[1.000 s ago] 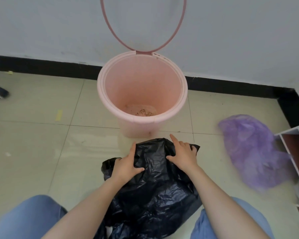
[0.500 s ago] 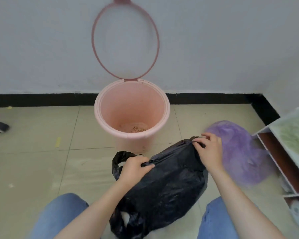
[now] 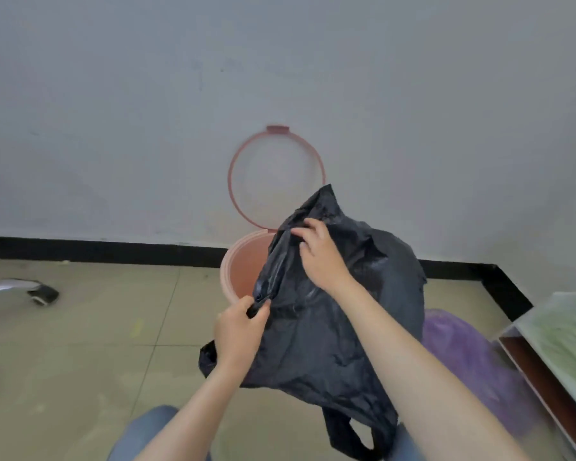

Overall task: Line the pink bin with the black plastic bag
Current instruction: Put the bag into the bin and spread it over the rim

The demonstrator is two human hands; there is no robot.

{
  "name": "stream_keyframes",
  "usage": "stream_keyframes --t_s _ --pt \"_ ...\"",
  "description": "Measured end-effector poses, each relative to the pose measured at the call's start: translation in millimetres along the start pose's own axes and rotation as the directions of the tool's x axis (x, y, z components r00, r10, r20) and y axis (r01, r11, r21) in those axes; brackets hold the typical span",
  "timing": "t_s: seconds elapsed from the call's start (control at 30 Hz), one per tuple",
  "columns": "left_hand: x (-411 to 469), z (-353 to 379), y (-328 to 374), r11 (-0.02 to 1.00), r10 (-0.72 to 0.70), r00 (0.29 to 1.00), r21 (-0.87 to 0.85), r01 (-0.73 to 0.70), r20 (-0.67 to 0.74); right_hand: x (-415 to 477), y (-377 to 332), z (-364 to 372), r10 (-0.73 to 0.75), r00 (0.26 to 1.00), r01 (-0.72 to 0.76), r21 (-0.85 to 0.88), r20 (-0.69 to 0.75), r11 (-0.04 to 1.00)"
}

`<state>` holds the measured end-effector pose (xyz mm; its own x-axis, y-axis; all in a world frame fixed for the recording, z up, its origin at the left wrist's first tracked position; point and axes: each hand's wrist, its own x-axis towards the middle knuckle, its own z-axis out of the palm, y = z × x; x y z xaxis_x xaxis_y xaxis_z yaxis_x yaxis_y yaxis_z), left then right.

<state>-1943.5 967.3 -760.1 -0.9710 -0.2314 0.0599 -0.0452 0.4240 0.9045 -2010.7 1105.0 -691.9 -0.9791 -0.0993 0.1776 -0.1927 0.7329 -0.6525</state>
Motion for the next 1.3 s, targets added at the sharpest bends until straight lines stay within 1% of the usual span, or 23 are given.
stream_keyframes --t_s 0.07,0.17,0.23,0.3,0.33,0.4,0.43,0.47,0.5,0.57,0.6,0.63,0.7,0.77,0.8,0.87,0.93,0.97,1.03,1.13,1.17,1.23,1.3 --pt "4 -11 -11 0.995 -0.101 0.992 -0.017 0.1 -0.08 9 -12 32 -0.005 0.98 0.01 -0.024 0.2 1.0" --pt "7 -26 -26 0.971 -0.239 0.958 -0.04 0.235 -0.161 12 -23 61 -0.023 0.961 0.043 -0.068 0.277 0.997" --pt "7 -33 -36 0.956 -0.294 0.938 -0.047 0.291 -0.185 6 -19 65 -0.024 0.982 0.051 -0.142 0.187 0.988" --pt "8 -37 -38 0.952 -0.305 0.932 -0.044 0.302 -0.194 5 0 58 -0.012 0.999 0.003 -0.268 -0.03 0.963" --pt "10 -36 -38 0.95 -0.305 0.929 0.01 0.314 -0.21 7 15 52 0.03 0.986 -0.076 -0.287 -0.164 0.955" --pt "17 -34 -39 0.931 -0.297 0.932 0.155 0.332 -0.209 11 50 37 0.294 0.886 -0.365 -0.148 -0.358 0.919" --pt "23 -32 -40 0.935 -0.271 0.949 0.189 0.299 -0.16 11 66 29 0.465 0.808 -0.504 -0.017 -0.363 0.863" --pt "31 -29 -43 0.947 -0.236 0.969 0.207 0.247 -0.077 10 81 24 0.595 0.747 -0.591 0.115 -0.297 0.799" --pt "38 -25 -43 0.957 -0.217 0.976 0.205 0.206 0.029 8 92 24 0.658 0.728 -0.616 0.238 -0.192 0.751" --pt "51 -14 -46 0.97 -0.202 0.947 0.187 0.157 0.251 5 103 31 0.599 0.799 -0.526 0.417 -0.058 0.741" --pt "56 -7 -45 0.973 -0.186 0.922 0.195 0.124 0.341 5 104 38 0.509 0.859 -0.444 0.422 -0.051 0.791" --pt "59 2 -42 0.968 -0.161 0.899 0.241 0.064 0.408 7 103 45 0.402 0.914 -0.352 0.38 -0.058 0.855" --pt "63 19 -36 0.903 -0.119 0.863 0.415 -0.111 0.491 17 104 58 0.223 0.975 -0.215 0.238 -0.008 0.947" --pt "69 34 -37 0.78 -0.151 0.852 0.59 -0.208 0.501 27 112 74 0.138 0.974 -0.137 -0.018 0.18 0.99" --pt "71 39 -40 0.703 -0.182 0.847 0.668 -0.243 0.5 32 117 81 0.157 0.932 -0.091 -0.207 0.326 0.974" --pt "76 47 -44 0.573 -0.247 0.819 0.76 -0.308 0.518 39 126 92 0.283 0.76 0.045 -0.482 0.586 0.875" --pt "80 51 -42 0.529 -0.322 0.789 0.791 -0.309 0.523 48 129 98 0.378 0.601 0.071 -0.518 0.704 0.852" --pt "83 54 -38 0.521 -0.364 0.779 0.804 -0.285 0.511 53 130 100 0.378 0.576 0.043 -0.488 0.725 0.872" --pt "89 58 -32 0.499 -0.419 0.773 0.832 -0.243 0.477 60 130 96 0.31 0.623 -0.005 -0.393 0.718 0.92" --pt "95 64 -26 0.512 -0.4 0.775 0.821 -0.254 0.489 51 133 74 0.169 0.839 -0.004 -0.306 0.516 0.952" --pt "96 66 -23 0.52 -0.4 0.773 0.816 -0.251 0.493 40 135 63 0.172 0.885 -0.035 -0.308 0.433 0.951" --pt "99 70 -21 0.548 -0.419 0.764 0.807 -0.219 0.491 17 142 42 0.245 0.908 -0.137 -0.311 0.341 0.94" --pt "105 73 -21 0.573 -0.429 0.77 0.801 -0.172 0.473 -5 146 23 0.324 0.858 -0.273 -0.181 0.399 0.945"
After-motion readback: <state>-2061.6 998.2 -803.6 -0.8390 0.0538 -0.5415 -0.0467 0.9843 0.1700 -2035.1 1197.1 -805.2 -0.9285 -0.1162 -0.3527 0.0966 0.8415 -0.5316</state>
